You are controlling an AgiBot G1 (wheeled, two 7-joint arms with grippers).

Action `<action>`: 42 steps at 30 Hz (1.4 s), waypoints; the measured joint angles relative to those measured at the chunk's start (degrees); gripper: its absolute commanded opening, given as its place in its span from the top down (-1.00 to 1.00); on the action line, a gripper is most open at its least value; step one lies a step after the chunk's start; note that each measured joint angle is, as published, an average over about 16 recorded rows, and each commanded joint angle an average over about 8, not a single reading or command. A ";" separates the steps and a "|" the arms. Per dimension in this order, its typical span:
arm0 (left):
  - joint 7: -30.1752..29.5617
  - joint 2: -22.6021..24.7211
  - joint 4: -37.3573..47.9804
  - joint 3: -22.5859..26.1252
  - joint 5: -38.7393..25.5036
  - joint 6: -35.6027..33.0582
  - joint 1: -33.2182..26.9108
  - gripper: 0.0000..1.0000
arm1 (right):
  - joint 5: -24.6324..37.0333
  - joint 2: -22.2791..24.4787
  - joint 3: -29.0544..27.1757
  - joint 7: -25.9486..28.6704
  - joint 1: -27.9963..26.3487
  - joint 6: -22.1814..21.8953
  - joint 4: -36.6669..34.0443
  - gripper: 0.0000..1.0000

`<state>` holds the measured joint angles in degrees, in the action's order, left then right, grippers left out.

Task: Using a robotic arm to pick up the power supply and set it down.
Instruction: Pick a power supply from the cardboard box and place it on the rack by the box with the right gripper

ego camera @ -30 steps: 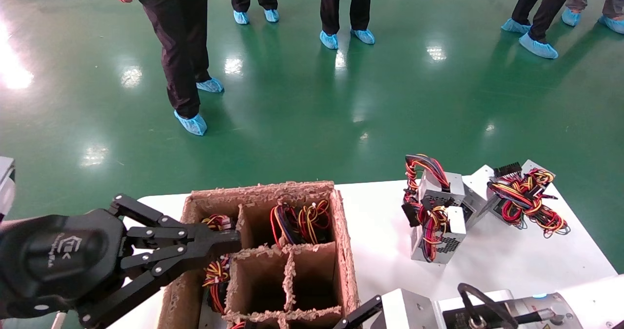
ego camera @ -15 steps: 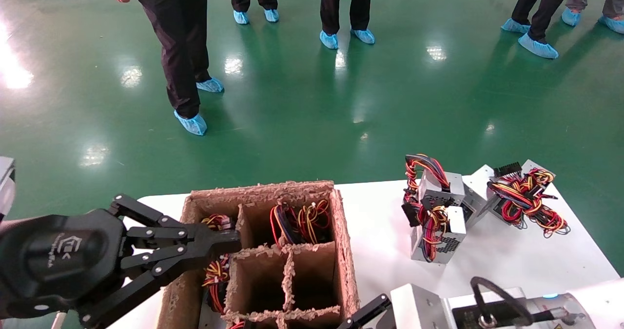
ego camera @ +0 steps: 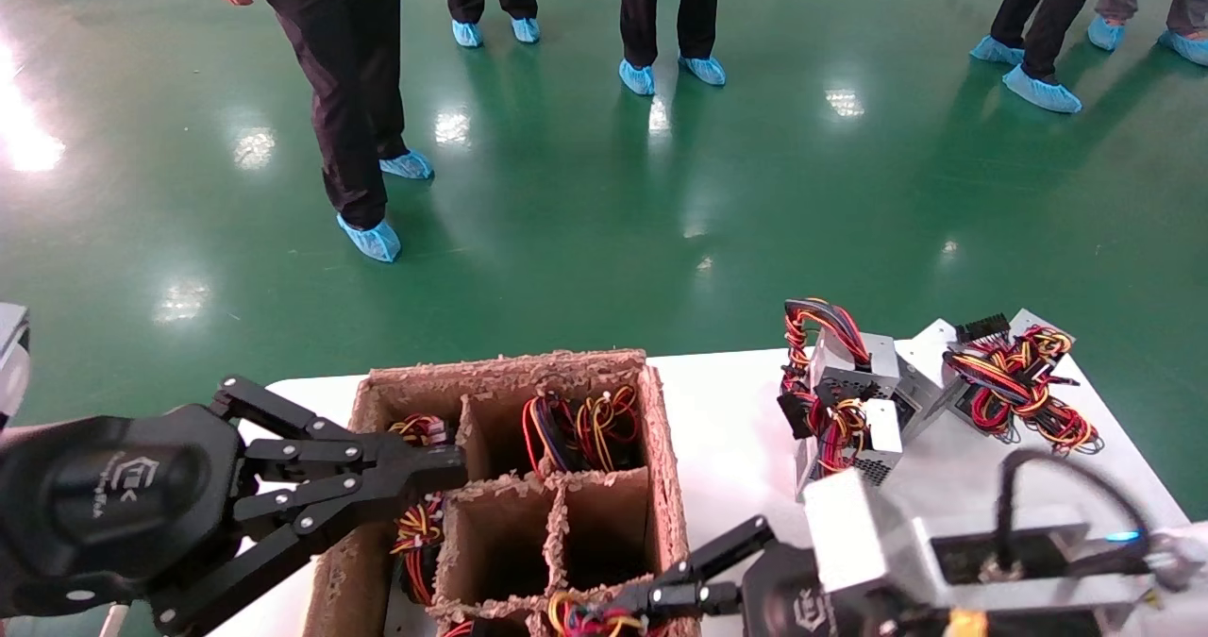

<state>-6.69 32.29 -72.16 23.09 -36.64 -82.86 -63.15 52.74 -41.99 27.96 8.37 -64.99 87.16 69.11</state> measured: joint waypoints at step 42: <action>0.00 0.00 0.00 0.01 0.01 0.00 0.00 1.00 | -21.60 9.57 -16.75 6.87 -2.44 -19.08 -7.29 1.00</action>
<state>-6.68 32.29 -72.16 23.10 -36.63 -82.86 -63.15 31.14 -32.43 11.21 15.24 -67.42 68.07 61.82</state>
